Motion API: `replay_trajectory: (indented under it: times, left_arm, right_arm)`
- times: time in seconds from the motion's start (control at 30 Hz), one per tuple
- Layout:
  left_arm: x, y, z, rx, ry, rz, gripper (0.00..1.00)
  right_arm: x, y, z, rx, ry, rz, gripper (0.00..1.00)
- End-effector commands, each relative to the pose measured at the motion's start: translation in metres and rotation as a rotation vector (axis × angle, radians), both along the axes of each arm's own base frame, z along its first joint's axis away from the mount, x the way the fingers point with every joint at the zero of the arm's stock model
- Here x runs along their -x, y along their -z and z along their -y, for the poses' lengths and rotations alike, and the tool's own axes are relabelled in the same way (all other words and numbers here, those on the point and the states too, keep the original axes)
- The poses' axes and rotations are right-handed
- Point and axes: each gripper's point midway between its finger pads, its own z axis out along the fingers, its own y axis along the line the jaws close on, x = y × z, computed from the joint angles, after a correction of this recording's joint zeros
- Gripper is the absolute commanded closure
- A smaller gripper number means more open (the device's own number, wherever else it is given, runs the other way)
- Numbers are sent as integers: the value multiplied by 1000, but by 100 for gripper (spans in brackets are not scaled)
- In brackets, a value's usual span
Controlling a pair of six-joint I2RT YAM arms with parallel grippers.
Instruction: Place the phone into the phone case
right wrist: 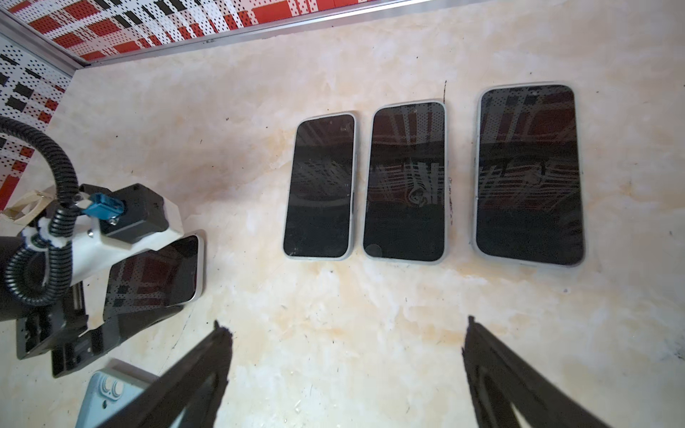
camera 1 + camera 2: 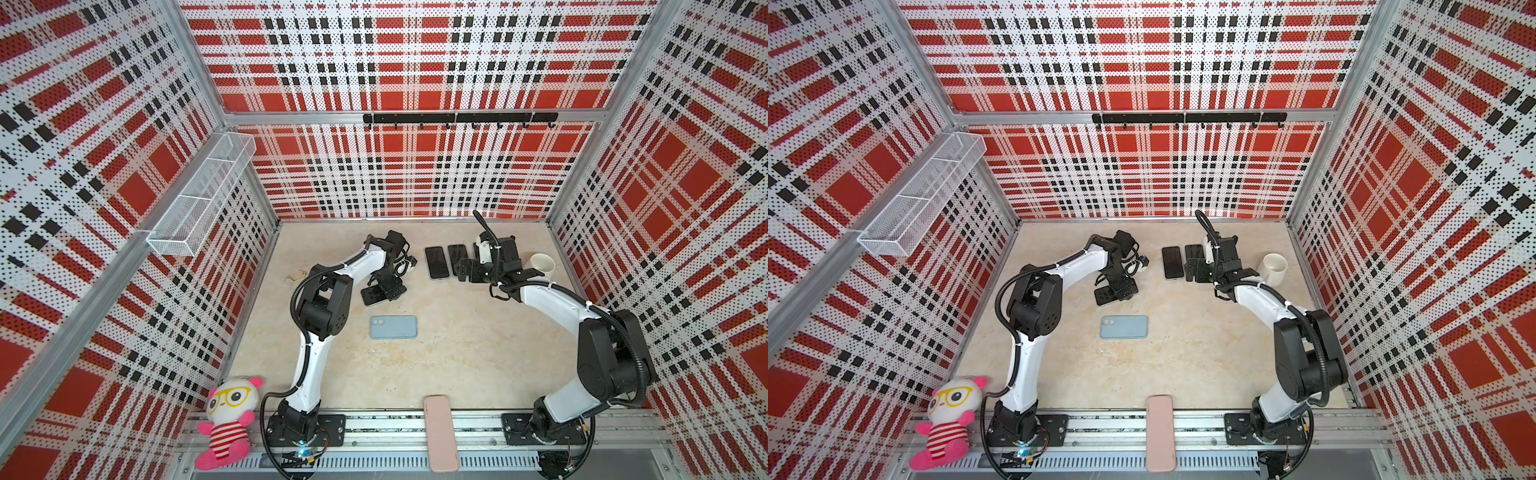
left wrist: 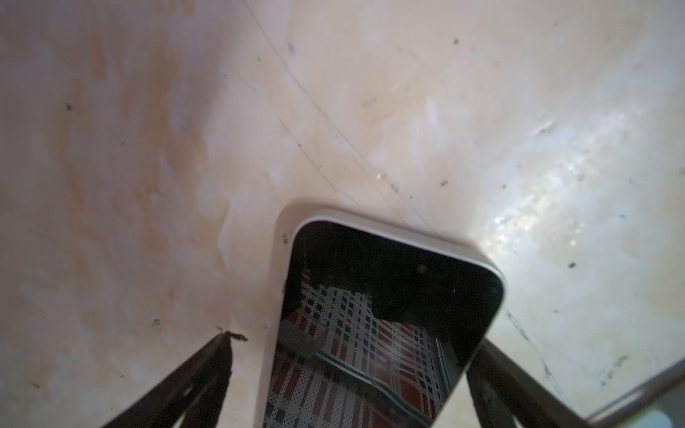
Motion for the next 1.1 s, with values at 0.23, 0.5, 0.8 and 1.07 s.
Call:
replay_trajectory:
  times: [0.23, 0.5, 0.8, 1.07]
  left_arm:
    - [-19, 34, -42, 79, -251, -143, 8]
    - [-12, 45, -68, 13, -365, -142, 13]
    - [0, 54, -76, -7, -445, -177, 34]
    - [-10, 6, -65, 103, -575, -83, 38]
  right_arm:
    - [-10, 5, -1, -9, -9, -3, 1]
    - [-11, 5, -1, -12, -3, 2, 1]
    - [-9, 5, 2, -3, 0, 3, 0]
    - [-7, -1, -2, -15, -19, 18, 0]
